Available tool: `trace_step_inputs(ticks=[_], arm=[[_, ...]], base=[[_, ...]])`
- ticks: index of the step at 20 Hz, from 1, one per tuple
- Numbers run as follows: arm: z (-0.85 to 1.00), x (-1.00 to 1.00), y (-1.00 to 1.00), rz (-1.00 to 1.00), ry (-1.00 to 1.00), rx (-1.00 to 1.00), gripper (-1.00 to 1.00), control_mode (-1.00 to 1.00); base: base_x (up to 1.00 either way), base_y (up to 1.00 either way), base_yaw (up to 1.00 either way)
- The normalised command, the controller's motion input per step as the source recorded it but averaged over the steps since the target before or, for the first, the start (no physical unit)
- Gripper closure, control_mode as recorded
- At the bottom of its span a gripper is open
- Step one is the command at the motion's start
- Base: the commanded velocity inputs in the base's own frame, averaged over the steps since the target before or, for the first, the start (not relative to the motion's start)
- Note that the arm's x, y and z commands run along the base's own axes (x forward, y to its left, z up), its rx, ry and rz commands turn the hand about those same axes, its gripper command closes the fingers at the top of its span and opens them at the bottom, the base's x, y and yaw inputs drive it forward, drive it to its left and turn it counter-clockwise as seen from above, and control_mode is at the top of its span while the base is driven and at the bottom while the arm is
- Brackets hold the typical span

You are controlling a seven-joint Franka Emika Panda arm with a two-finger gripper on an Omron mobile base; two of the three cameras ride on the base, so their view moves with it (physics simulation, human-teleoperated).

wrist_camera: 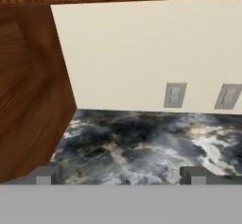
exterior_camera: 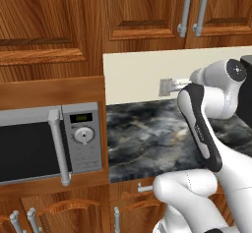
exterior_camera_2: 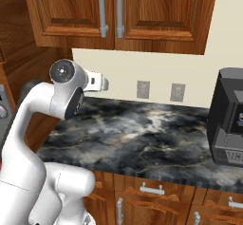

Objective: Open the cabinet, pick the kettle from the cabinet, and place it in the sink.

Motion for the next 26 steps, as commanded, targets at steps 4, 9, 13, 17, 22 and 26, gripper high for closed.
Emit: trace_step_inputs(ticks=[4, 9, 13, 17, 22, 26], arm=[[0.47, 0.09, -0.05, -0.03, 0.00, 0.00, -1.00, -1.00], [0.44, 0.12, -0.04, -0.02, 0.00, 0.00, -1.00, -1.00], [0.39, 0.16, -0.08, -0.04, 0.00, 0.00, -1.00, -1.00], [0.36, 0.21, -0.09, -0.03, 0.00, 0.00, -1.00, -1.00], [0.32, 0.23, -0.06, 0.00, 0.00, -0.01, -1.00, -1.00], [0.30, 0.28, 0.00, 0.00, 0.00, -0.01, -1.00, -1.00]], base=[[0.00, 0.00, 0.00], [0.00, 0.00, 0.00], [0.00, 0.00, 0.00], [0.00, 0.00, 0.00], [0.00, 0.00, 0.00], [0.00, 0.00, 0.00]])
